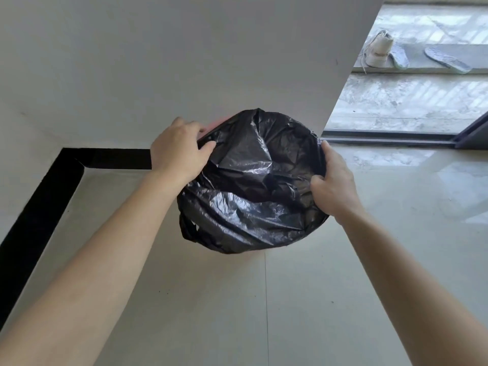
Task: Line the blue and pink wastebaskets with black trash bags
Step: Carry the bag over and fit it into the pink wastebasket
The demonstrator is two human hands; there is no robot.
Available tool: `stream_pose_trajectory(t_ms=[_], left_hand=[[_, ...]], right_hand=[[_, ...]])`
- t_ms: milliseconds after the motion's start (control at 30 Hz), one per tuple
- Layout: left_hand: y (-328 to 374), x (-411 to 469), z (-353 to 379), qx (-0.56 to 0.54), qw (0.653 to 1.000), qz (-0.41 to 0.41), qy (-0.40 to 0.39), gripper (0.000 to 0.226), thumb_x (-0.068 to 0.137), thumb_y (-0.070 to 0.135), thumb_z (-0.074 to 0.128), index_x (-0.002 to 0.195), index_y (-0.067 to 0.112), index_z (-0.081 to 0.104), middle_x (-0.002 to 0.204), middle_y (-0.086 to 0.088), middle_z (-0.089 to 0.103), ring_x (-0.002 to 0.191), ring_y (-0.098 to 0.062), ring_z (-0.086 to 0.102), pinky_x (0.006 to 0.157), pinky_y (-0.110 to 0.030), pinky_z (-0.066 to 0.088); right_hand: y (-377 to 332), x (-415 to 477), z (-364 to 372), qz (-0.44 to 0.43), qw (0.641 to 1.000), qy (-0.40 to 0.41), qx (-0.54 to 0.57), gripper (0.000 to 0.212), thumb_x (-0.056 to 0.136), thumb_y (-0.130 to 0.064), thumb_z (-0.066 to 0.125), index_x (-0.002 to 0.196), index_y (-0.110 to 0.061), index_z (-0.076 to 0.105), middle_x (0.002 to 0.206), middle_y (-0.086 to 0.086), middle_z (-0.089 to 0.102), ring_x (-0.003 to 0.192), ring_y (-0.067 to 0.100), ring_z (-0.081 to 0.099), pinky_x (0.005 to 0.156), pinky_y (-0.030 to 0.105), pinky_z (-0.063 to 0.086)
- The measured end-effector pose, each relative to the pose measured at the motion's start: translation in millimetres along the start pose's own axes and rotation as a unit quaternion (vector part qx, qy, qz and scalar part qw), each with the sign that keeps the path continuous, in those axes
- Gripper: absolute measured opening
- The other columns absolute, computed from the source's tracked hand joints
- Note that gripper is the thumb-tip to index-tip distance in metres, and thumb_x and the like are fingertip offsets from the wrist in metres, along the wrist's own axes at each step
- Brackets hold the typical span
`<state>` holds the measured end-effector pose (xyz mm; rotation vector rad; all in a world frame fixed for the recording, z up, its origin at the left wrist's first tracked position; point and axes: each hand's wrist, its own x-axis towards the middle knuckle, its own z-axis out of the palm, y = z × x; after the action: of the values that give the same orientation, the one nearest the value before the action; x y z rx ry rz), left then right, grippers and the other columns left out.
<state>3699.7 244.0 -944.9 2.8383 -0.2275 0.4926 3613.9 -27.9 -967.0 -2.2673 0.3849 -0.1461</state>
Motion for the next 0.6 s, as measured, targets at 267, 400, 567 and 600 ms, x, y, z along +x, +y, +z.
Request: stream_pose_trajectory(t_ms=[267, 400, 567, 600], left_hand=[[-16, 25, 1, -0.302, 0.930, -0.210, -0.010, 0.015, 0.088, 0.020, 0.061, 0.089, 0.013, 0.074, 0.082, -0.004, 0.071, 0.077, -0.022, 0.066, 0.072, -0.030, 0.051], [-29, 3, 16, -0.481, 0.729, -0.425, -0.239, 0.018, 0.088, 0.013, 0.058, 0.072, 0.010, 0.067, 0.062, -0.005, 0.070, 0.050, -0.018, 0.067, 0.047, -0.023, 0.052], [-32, -29, 26, -0.558, 0.685, -0.429, -0.191, 0.019, 0.087, 0.012, 0.058, 0.071, 0.011, 0.069, 0.058, 0.000, 0.070, 0.053, -0.014, 0.066, 0.049, -0.022, 0.051], [-32, -31, 25, -0.564, 0.692, -0.426, -0.147, 0.012, 0.084, 0.020, 0.060, 0.076, 0.017, 0.068, 0.067, 0.004, 0.071, 0.063, -0.012, 0.066, 0.058, -0.024, 0.051]], right_hand=[[9, 3, -6, -0.012, 1.000, 0.003, -0.028, 0.078, 0.081, 0.002, 0.047, 0.153, -0.022, 0.028, 0.148, 0.004, 0.042, 0.135, 0.019, 0.038, 0.105, 0.022, 0.026], [9, 3, -3, -0.001, 1.000, 0.003, -0.024, 0.078, 0.081, 0.001, 0.047, 0.153, -0.024, 0.027, 0.147, 0.005, 0.042, 0.135, 0.020, 0.037, 0.103, 0.020, 0.023], [5, 6, 4, 0.014, 1.000, 0.011, 0.004, 0.078, 0.081, 0.000, 0.044, 0.153, -0.024, 0.027, 0.144, 0.005, 0.043, 0.133, 0.022, 0.038, 0.106, 0.025, 0.027], [4, 8, 3, 0.027, 0.999, 0.019, 0.014, 0.077, 0.081, 0.000, 0.044, 0.152, -0.024, 0.028, 0.143, 0.006, 0.044, 0.133, 0.022, 0.039, 0.108, 0.028, 0.030]])
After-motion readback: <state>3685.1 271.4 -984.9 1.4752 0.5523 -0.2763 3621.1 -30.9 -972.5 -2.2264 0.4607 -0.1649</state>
